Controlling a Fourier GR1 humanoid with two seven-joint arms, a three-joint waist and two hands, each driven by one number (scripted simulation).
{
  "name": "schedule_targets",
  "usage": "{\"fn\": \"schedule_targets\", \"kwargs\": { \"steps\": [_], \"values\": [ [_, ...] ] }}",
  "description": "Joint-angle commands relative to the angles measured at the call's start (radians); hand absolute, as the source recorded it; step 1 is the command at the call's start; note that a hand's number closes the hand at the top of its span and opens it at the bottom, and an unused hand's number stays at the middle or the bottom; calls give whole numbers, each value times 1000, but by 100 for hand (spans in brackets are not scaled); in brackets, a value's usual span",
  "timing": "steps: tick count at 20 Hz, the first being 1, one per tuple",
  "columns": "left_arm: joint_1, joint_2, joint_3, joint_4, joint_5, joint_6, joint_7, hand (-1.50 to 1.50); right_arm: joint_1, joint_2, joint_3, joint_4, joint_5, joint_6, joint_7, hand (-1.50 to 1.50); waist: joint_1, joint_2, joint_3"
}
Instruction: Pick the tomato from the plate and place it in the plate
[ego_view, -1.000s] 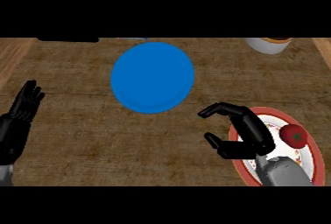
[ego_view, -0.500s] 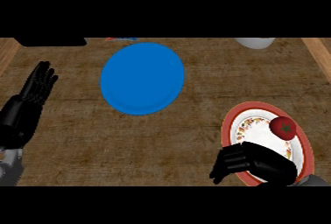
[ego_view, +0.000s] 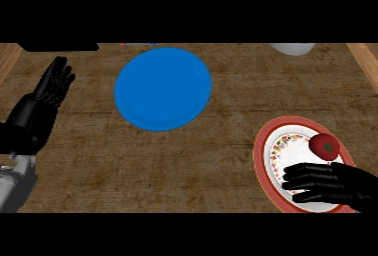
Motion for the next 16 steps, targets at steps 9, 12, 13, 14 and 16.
{"fn": "schedule_targets", "kwargs": {
  "steps": [9,12,13,14,16],
  "values": [
    [-8,-4,20,3,-19,0,29,0,-5,-362,-168,-210,309,-37,272,-150,-17,-6,-4],
    [-10,31,49,5,13,-61,26,0,1,-388,-125,-302,414,10,431,-150,-5,-5,-4],
    [37,-27,-11,-50,-37,-5,10,0,-5,-393,-116,-286,452,21,450,-150,11,-4,-3],
    [-48,0,43,16,-6,-34,40,0,12,-375,-92,-303,486,26,481,-150,-1,0,-2],
    [6,-22,27,-26,-21,-23,31,0,6,-401,-120,-295,499,75,503,-150,10,0,-2]
  ]
}}
